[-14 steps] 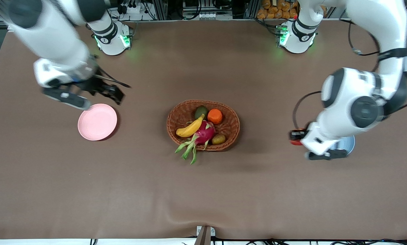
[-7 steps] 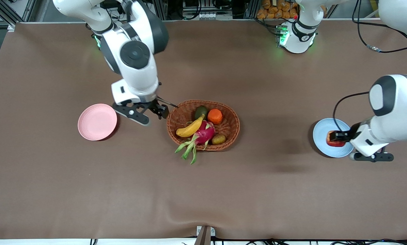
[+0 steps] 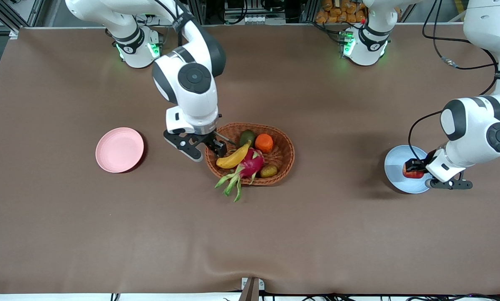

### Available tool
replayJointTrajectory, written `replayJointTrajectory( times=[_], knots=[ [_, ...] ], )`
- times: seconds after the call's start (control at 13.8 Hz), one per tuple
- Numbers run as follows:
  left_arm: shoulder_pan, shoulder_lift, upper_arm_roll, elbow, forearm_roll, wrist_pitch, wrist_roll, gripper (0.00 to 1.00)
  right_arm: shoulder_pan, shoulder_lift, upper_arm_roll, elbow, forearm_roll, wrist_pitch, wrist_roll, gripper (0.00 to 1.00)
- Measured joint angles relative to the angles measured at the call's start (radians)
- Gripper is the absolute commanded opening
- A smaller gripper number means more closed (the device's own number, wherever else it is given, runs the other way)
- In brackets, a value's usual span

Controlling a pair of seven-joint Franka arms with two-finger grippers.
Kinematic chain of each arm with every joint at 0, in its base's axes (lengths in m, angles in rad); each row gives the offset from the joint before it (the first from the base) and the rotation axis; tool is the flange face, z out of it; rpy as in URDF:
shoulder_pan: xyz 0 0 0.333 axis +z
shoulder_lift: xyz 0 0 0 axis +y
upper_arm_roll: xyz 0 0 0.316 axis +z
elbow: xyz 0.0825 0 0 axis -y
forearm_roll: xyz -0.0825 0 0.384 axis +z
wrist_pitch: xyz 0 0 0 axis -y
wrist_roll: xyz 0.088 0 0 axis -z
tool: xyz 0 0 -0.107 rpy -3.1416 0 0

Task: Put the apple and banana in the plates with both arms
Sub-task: 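Carry the red apple with the left gripper over the blue plate, then lower the apple onto the blue plate while the right gripper reaches the banana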

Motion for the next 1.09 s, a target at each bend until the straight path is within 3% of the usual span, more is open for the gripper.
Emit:
replayJointTrajectory(
  times=[0.29,0.58,0.8,0.87,0.94,1.02,1.09],
  knots=[
    [0.047,0.0,0.0,-0.029,0.001,0.03,0.061,0.19,0.012,0.06,0.0,0.021,0.078,0.117,0.116,0.83],
    [0.052,0.008,-0.004,-0.038,0.002,0.037,0.075,0.41,0.016,0.109,0.013,0.06,0.089,0.148,0.179,0.79],
    [0.052,0.025,-0.005,-0.04,0.002,0.058,0.075,0.48,0.028,0.148,0.018,0.087,0.111,0.165,0.188,0.76],
    [0.052,0.033,-0.005,-0.04,0.002,0.066,0.075,0.56,0.035,0.157,0.019,0.091,0.118,0.178,0.19,0.75],
    [0.052,0.04,-0.005,-0.04,0.002,0.074,0.075,0.83,0.042,0.166,0.019,0.094,0.121,0.184,0.192,0.72],
    [0.052,0.043,-0.006,-0.04,0.002,0.079,0.075,1.0,0.048,0.172,0.019,0.096,0.122,0.186,0.194,0.7],
    [0.052,0.042,-0.006,-0.04,0.002,0.079,0.075,1.0,0.051,0.175,0.019,0.098,0.124,0.187,0.195,0.68]
  ],
)
